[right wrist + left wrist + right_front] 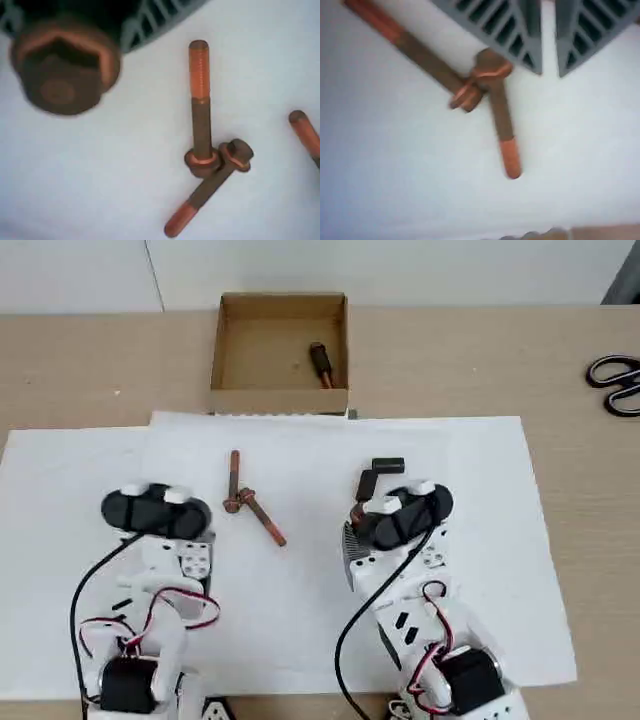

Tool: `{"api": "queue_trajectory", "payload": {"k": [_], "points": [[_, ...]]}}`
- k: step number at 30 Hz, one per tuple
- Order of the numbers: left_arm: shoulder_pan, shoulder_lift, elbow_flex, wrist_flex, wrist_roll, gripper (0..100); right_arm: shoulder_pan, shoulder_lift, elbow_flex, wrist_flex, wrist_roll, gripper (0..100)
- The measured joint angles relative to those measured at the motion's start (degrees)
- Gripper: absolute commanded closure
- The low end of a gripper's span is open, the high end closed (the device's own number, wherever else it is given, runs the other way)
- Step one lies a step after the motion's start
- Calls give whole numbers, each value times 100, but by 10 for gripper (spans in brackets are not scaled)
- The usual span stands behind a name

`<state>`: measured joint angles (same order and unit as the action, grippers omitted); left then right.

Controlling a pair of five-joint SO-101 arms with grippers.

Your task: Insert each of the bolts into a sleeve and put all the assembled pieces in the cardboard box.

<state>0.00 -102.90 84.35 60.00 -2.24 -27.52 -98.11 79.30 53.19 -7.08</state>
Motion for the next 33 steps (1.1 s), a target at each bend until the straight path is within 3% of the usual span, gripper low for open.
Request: {"api": "queue_trajectory", "payload": {"k": [11,23,33], "points": [[-149,9,1143,-501,-158,994,35,4281,-3429,-554,-167,995],[-132,9,1187,-695,-369,994,404,9547,-7745,-1556,1705,995],[132,9,1187,-695,-633,994,440,13073,-10866,-1618,3446,995]]}}
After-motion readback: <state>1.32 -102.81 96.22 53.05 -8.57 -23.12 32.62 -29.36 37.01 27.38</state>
